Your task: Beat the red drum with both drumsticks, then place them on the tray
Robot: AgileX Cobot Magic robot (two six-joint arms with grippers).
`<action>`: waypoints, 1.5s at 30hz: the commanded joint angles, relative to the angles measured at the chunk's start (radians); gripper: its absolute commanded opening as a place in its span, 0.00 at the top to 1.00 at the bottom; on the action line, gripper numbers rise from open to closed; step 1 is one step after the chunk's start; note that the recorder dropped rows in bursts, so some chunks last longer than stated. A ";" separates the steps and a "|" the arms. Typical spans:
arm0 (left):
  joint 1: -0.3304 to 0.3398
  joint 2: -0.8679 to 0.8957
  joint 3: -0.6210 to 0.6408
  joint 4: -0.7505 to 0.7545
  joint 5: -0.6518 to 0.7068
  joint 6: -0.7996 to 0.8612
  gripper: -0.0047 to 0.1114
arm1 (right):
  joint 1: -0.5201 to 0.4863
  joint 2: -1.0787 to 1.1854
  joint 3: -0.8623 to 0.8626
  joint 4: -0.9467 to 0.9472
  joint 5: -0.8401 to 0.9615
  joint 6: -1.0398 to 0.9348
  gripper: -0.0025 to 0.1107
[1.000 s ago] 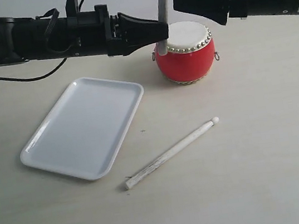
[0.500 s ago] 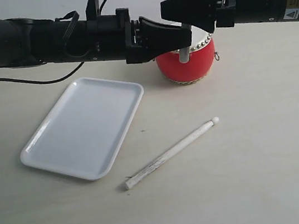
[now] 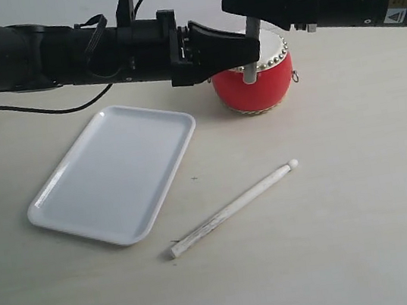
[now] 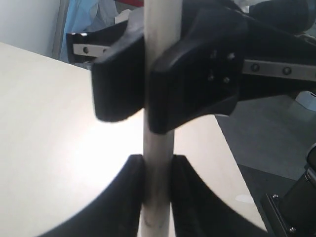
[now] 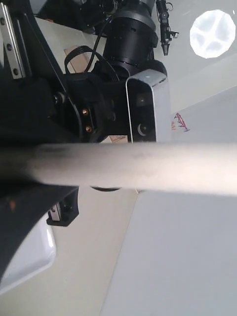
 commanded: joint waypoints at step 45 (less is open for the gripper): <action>-0.333 -0.125 -0.035 1.729 -0.555 -1.451 0.32 | -0.248 -0.184 -0.003 -0.198 0.084 0.353 0.98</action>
